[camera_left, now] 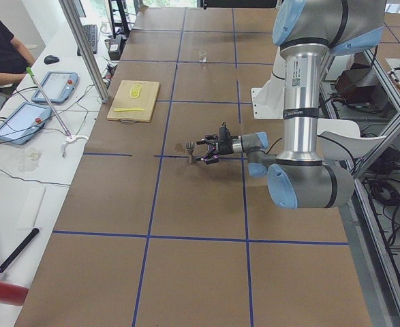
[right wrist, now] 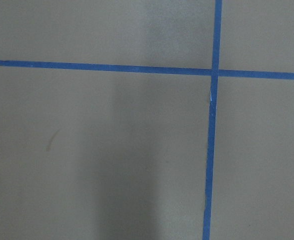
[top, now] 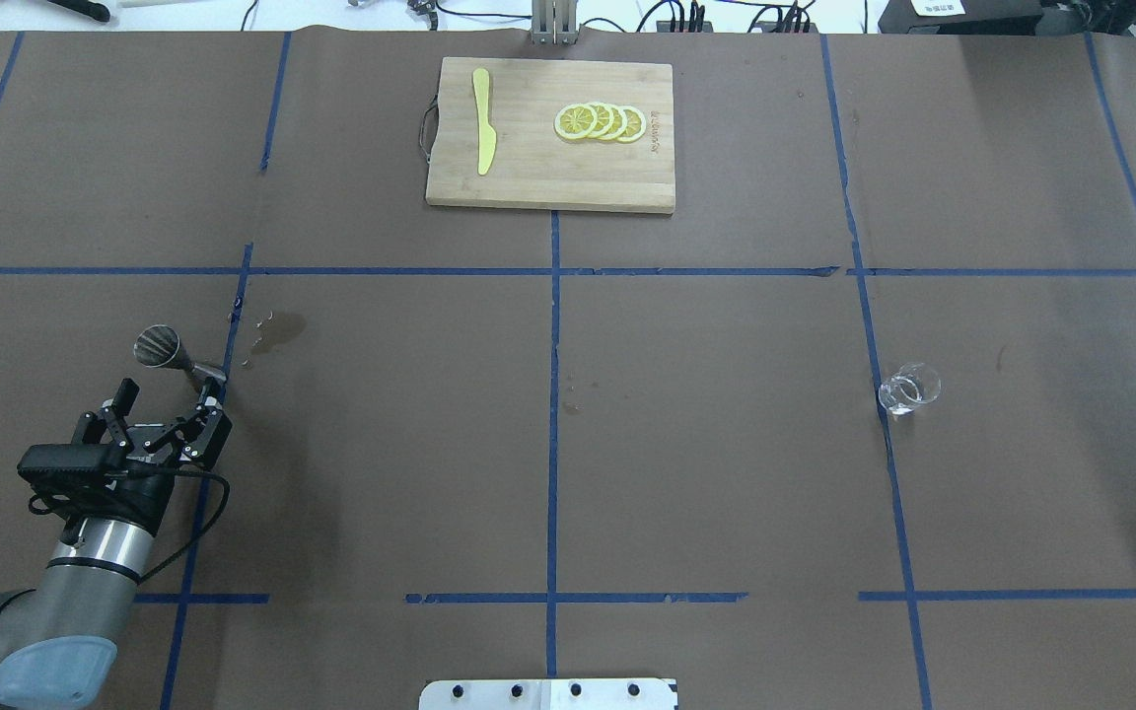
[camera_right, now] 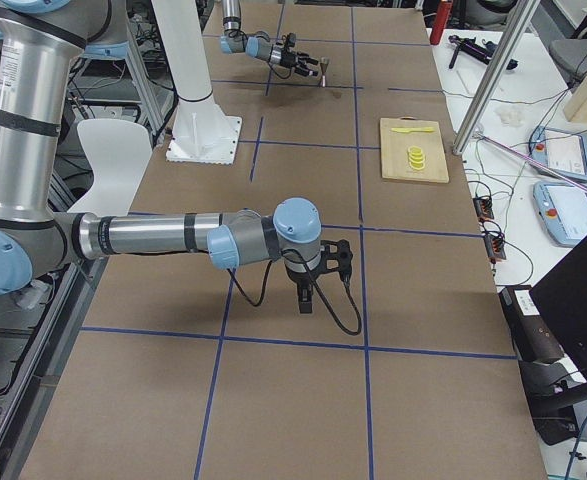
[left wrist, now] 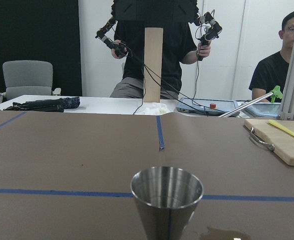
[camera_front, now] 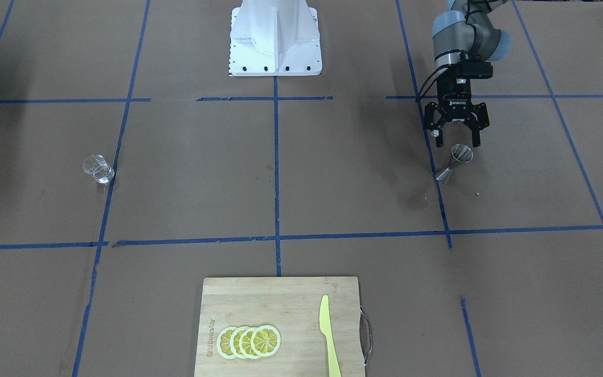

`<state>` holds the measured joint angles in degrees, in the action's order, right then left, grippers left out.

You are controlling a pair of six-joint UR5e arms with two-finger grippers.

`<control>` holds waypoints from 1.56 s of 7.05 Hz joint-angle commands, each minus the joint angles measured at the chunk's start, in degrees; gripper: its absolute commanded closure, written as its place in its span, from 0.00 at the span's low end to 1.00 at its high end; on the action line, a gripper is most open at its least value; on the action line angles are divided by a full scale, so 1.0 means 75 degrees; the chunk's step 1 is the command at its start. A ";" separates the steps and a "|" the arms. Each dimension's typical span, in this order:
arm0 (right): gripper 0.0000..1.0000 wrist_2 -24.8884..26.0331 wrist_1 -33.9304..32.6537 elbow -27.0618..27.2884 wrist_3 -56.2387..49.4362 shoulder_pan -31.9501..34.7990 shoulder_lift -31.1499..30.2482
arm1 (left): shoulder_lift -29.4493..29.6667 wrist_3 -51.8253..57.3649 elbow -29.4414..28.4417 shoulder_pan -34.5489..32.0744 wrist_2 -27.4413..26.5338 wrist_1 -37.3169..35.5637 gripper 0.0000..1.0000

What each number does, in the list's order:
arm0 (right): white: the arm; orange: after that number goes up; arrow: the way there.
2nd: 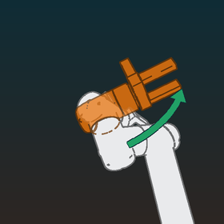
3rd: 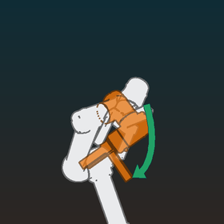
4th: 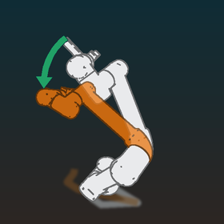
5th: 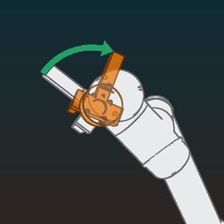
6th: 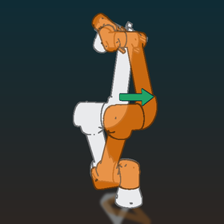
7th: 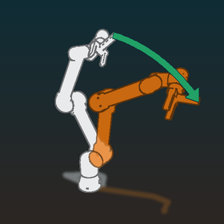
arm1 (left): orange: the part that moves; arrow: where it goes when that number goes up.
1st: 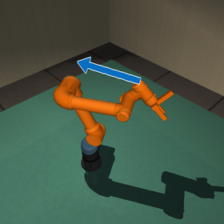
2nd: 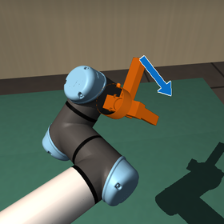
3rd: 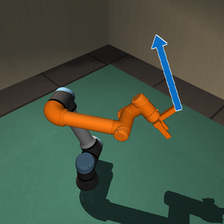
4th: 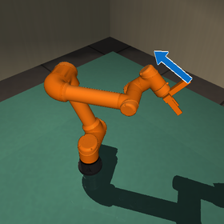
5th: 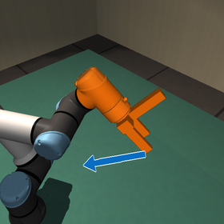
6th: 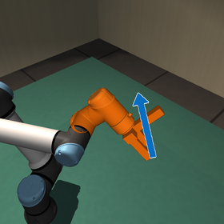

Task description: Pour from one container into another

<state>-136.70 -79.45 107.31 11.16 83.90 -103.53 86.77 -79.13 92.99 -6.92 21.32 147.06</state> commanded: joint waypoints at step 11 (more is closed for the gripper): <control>0.00 -0.0020 0.0223 -0.0011 0.0047 0.0004 -0.0035 | 0.0595 0.0039 -0.0985 -0.0378 0.0075 0.0537 0.27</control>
<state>-136.88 -77.78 107.24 11.45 83.91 -103.78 91.11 -78.92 85.67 -9.85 21.82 150.97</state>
